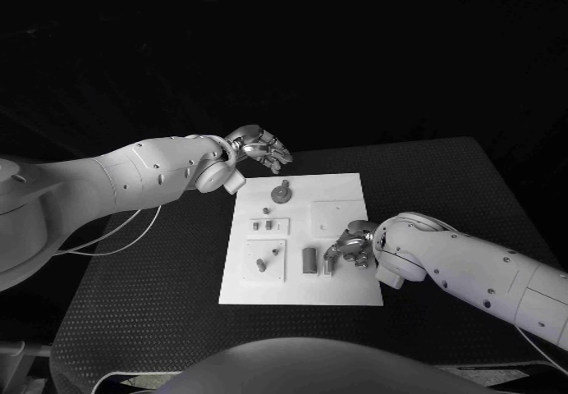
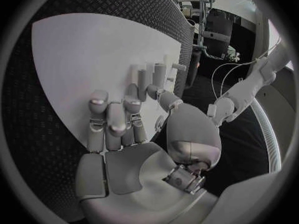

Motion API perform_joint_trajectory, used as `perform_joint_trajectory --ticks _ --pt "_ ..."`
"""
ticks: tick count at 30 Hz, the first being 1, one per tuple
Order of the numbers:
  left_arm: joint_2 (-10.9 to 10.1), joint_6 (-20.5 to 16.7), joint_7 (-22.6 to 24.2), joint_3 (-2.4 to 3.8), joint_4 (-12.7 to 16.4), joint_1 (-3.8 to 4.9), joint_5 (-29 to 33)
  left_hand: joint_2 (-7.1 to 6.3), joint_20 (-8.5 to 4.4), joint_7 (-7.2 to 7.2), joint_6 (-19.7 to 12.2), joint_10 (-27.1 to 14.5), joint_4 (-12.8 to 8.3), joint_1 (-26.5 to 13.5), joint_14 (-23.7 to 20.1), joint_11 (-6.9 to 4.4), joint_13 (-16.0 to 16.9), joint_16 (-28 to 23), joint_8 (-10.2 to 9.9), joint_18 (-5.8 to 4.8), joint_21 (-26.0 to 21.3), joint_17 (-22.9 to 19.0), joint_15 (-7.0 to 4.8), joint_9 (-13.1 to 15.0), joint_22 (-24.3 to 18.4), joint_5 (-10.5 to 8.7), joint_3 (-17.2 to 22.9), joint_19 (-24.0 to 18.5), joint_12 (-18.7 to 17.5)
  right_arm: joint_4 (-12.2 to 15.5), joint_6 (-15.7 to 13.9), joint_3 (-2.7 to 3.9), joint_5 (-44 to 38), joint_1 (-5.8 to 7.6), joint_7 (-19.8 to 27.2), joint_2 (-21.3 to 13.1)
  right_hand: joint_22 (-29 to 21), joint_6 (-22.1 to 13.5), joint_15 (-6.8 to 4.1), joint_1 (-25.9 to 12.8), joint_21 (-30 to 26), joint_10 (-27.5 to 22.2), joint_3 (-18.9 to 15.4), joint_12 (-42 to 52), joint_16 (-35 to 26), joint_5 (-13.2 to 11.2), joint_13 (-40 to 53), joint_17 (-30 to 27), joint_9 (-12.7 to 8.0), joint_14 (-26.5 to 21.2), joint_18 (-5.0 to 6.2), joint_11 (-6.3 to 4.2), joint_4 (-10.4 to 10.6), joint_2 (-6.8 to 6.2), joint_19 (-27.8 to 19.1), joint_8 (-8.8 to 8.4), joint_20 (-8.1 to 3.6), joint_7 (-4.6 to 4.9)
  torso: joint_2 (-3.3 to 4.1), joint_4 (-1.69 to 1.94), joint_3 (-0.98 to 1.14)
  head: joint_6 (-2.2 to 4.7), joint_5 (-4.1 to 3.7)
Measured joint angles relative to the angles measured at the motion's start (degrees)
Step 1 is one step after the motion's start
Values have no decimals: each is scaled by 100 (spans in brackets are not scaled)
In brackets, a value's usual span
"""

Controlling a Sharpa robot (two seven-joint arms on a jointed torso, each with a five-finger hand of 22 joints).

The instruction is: Assemble the parts on the task board

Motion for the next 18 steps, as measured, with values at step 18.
perform_joint_trajectory --ticks 18 --pt "10 3 -9 0 -10 0 0 0 0 0 0 0 0 0 0 0 1 0 0 -2 0 5 0 0 0 0 0 0 0 27 56 -14 -48 5 -13 1 0 -11 7 63 0 -9 -2 0 0 3 -3 -17 -8 -11 1 9 29 -28 -1 0 1 -7 -1 1 -3 0 -8"
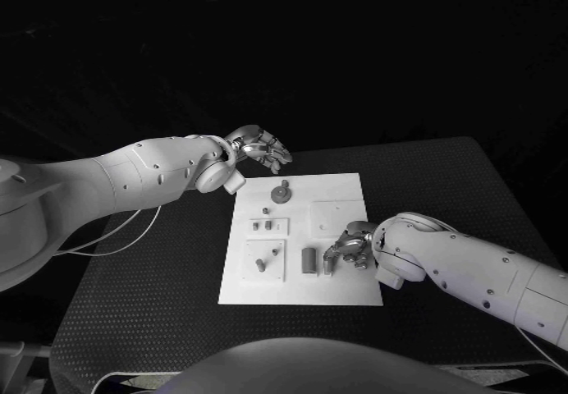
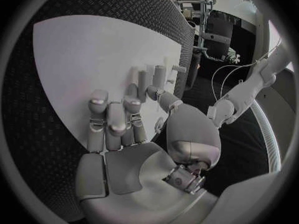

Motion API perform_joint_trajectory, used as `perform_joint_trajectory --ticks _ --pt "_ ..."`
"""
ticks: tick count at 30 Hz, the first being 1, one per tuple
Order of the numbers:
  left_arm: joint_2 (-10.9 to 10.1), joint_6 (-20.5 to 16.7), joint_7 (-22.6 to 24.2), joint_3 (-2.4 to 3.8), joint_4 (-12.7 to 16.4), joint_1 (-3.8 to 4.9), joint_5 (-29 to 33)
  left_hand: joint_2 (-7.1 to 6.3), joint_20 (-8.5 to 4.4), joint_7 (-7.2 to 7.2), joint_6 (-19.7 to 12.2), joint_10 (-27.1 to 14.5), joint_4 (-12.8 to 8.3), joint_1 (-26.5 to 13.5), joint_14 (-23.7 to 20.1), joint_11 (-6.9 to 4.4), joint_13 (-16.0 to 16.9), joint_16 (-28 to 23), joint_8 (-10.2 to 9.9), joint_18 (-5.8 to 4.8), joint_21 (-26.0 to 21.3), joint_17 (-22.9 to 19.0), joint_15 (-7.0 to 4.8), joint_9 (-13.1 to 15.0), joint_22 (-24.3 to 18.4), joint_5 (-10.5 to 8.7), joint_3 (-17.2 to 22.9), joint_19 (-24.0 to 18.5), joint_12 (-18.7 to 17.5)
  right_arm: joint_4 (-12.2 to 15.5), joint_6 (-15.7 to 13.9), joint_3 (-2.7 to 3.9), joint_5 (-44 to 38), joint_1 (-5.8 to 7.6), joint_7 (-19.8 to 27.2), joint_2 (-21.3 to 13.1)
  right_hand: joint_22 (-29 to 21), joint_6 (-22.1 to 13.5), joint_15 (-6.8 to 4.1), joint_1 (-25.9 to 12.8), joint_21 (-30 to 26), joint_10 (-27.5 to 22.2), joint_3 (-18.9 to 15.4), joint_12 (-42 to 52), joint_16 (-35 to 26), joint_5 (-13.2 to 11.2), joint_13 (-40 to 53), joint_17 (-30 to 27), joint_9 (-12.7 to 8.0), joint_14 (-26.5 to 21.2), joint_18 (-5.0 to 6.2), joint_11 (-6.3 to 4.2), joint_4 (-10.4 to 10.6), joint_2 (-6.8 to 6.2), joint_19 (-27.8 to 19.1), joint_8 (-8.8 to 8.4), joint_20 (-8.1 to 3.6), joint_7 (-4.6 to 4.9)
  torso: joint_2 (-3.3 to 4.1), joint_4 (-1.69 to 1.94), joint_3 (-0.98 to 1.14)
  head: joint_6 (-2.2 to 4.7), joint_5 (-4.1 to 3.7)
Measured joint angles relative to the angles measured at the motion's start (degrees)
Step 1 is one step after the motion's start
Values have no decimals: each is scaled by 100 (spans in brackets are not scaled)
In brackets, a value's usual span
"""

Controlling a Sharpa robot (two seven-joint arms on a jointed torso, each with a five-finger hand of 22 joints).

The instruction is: Assemble the parts on the task board

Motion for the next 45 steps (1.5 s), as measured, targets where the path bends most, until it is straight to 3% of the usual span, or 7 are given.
perform_joint_trajectory --ticks 23,35,45 --pt "0 10 -15 0 -2 0 0 0 0 0 0 0 0 0 0 0 1 -23 0 -4 0 6 0 -4 0 0 0 0 0 75 57 -7 -31 -16 -5 6 0 -15 11 0 0 -32 -17 0 -22 0 1 -37 -8 -13 0 9 17 0 -9 -39 10 14 1 1 -2 0 23" --pt "-3 14 -22 0 -2 0 0 0 0 0 0 0 0 0 0 0 -4 -23 0 -4 0 11 0 -4 0 0 0 0 0 67 50 -7 -24 -18 12 5 0 -41 17 -303 -44 -81 47 0 -45 0 -5 -79 -45 -59 0 0 745 -364 -10 -10 11 40 2 0 -1 0 29" --pt "1 18 -25 0 -7 0 0 0 0 0 0 0 0 0 0 0 -4 -23 0 -6 0 11 0 -3 0 0 0 0 0 66 51 -8 -18 -20 40 0 0 -69 13 -340 -44 -102 54 0 -45 -1 -4 -94 -47 -78 0 20 892 -476 -30 -35 -13 50 1 -3 3 0 24"
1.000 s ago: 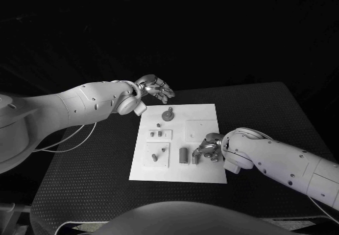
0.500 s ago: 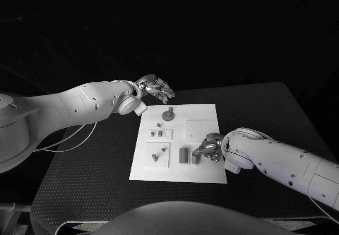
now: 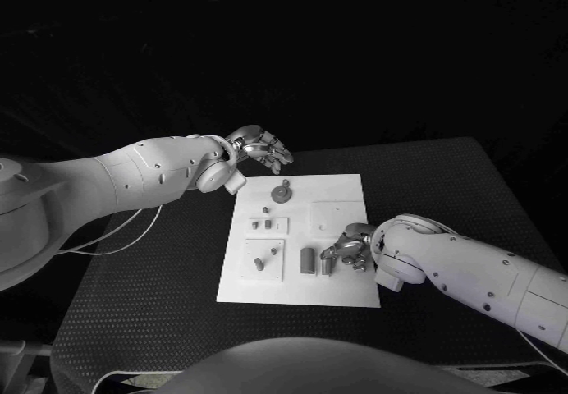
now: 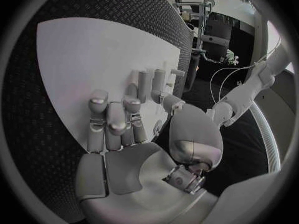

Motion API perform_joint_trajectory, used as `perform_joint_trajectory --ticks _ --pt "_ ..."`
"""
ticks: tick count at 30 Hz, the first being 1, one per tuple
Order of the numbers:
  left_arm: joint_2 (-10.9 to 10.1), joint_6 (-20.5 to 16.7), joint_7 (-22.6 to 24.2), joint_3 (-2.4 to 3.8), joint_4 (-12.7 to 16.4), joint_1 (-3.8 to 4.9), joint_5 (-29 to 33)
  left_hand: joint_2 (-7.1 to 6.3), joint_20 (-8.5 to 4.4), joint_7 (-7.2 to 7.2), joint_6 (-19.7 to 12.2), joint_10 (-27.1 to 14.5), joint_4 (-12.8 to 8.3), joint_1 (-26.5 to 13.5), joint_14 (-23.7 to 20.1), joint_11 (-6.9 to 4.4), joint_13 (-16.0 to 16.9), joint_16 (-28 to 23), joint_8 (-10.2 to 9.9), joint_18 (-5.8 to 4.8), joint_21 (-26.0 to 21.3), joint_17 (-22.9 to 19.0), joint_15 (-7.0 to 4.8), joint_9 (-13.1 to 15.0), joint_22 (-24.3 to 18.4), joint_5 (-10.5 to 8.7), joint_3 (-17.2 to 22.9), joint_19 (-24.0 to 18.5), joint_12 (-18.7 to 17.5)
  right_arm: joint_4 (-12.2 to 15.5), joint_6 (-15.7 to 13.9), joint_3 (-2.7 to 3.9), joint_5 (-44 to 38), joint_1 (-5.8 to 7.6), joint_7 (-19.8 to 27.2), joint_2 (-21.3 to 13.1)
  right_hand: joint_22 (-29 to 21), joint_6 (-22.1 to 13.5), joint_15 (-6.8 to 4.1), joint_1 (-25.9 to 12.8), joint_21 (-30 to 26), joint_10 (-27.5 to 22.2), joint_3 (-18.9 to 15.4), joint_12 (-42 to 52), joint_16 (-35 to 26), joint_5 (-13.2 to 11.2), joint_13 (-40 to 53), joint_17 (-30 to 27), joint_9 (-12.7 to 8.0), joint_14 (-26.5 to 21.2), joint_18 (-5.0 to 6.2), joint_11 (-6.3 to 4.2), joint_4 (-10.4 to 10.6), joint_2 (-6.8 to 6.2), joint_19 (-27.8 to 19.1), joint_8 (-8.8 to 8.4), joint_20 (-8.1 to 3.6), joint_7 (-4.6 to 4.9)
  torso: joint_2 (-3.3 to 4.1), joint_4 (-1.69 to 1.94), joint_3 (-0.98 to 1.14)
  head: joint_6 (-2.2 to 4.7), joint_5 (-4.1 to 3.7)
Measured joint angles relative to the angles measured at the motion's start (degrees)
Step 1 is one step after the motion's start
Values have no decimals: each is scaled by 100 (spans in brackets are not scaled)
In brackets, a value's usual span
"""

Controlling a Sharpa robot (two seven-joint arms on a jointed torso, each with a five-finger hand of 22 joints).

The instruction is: Assemble the parts on the task board

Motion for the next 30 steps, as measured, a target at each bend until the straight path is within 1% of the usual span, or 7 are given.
perform_joint_trajectory --ticks 3,6,7,8,13,15,30 --pt "0 1 -1 0 -1 0 0 0 0 0 0 0 0 0 0 0 0 0 0 0 0 5 0 0 0 0 0 0 0 0 1 0 1 -1 9 -2 0 -1 7 20 0 0 0 0 -22 0 0 -12 0 -8 0 0 0 -20 10 0 -10 1 0 0 0 0 0" --pt "0 2 -3 0 -1 0 0 0 0 0 0 0 0 0 0 0 0 0 0 23 0 6 0 0 0 0 0 0 0 0 0 -1 1 -1 19 -5 0 -3 15 23 0 0 0 0 -22 0 0 -22 -1 -37 0 0 0 -23 11 -1 -11 2 -1 1 0 0 3" --pt "0 2 -3 0 -1 0 0 0 0 0 0 0 0 0 0 0 0 0 0 52 0 6 0 0 0 0 0 0 0 0 0 -1 1 -2 23 -7 0 -3 14 23 0 -11 0 0 -22 0 0 -22 -1 -37 0 11 0 -23 11 -1 -10 3 0 1 0 0 4" --pt "0 3 -3 0 -1 0 0 0 0 0 0 0 0 0 0 0 0 0 0 58 0 6 0 0 0 0 0 0 0 2 -1 -1 1 -2 29 -10 0 -4 14 23 0 -21 -6 0 -22 0 0 -22 -1 -39 0 21 6 -23 11 -1 -11 3 -1 1 -1 0 7" --pt "-2 5 -5 0 -3 0 0 0 0 0 0 0 0 0 0 0 0 0 0 59 0 6 0 1 0 0 0 0 0 32 -11 -1 1 -5 57 -41 0 -28 8 23 0 -21 -16 0 -22 0 0 -22 -37 -47 0 21 16 -23 10 -5 -10 26 0 3 -3 0 13" --pt "-7 5 -5 0 0 0 0 0 0 0 0 0 0 0 0 0 0 0 0 59 0 5 0 1 0 0 0 0 0 60 -21 -1 1 -6 69 -66 0 -34 14 23 -1 -21 -16 0 -22 0 1 -22 -38 -56 0 21 16 -23 10 -35 -10 31 0 3 -4 0 14" --pt "-7 8 -8 0 -13 0 0 0 0 0 0 0 0 0 0 0 1 0 0 53 0 15 0 -4 0 0 0 0 0 119 -56 -1 18 -18 171 -137 0 -46 15 23 -1 -20 0 0 -22 -1 1 -22 -11 -74 0 20 31 -22 9 -37 -9 24 5 5 -4 0 24"
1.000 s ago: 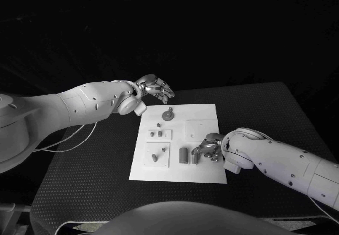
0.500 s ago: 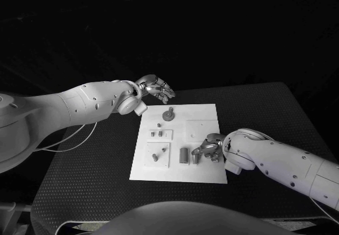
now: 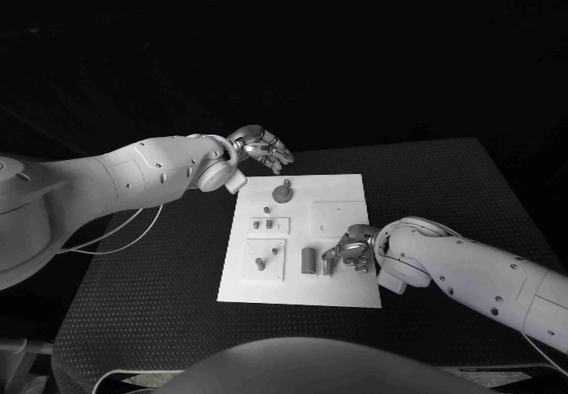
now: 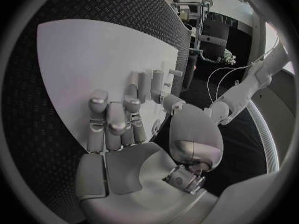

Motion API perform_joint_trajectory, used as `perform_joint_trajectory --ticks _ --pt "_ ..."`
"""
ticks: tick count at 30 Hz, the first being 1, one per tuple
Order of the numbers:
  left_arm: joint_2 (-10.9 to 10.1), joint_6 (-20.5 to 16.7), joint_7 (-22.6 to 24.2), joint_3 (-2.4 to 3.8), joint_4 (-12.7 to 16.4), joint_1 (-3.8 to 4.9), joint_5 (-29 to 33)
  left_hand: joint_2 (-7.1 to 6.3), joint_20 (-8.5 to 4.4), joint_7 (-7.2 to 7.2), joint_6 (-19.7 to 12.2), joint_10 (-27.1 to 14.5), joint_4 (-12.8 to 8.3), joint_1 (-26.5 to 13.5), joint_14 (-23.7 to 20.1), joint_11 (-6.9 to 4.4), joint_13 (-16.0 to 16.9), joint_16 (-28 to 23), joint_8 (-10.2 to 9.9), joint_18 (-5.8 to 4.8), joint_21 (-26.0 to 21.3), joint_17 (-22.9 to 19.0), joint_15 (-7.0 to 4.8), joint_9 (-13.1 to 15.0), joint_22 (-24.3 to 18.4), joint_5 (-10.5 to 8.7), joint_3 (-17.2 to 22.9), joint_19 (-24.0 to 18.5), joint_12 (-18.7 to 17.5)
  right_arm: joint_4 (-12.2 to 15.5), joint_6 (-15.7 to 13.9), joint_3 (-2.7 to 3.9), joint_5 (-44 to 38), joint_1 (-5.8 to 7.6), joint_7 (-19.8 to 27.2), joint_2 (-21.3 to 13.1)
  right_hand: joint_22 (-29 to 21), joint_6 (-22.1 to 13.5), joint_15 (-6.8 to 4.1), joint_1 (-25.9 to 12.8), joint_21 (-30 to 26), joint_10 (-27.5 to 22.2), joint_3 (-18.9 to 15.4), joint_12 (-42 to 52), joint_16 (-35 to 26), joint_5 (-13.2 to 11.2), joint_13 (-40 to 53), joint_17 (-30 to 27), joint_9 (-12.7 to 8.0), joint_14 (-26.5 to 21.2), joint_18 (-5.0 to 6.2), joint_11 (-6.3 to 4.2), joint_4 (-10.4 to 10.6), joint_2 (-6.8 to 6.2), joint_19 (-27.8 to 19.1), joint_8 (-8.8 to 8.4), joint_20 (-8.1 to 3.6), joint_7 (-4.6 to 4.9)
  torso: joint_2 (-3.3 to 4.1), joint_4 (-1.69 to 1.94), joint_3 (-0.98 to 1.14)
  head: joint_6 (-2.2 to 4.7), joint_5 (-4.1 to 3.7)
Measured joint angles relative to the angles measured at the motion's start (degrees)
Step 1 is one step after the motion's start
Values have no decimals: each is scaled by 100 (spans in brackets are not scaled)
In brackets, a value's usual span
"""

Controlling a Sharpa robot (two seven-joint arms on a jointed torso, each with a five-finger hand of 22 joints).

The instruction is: Assemble the parts on the task board

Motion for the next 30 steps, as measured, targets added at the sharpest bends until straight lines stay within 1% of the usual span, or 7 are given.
perform_joint_trajectory --ticks 30 --pt "0 9 -5 0 -9 0 0 0 0 0 0 0 0 0 0 0 -4 -22 0 -15 0 6 0 1 0 0 0 0 0 143 -35 -8 26 -10 66 -110 0 -1 7 0 0 1 -16 0 0 -4 0 -6 -1 -1 1 0 16 0 -9 0 10 -17 -7 -4 2 0 9"
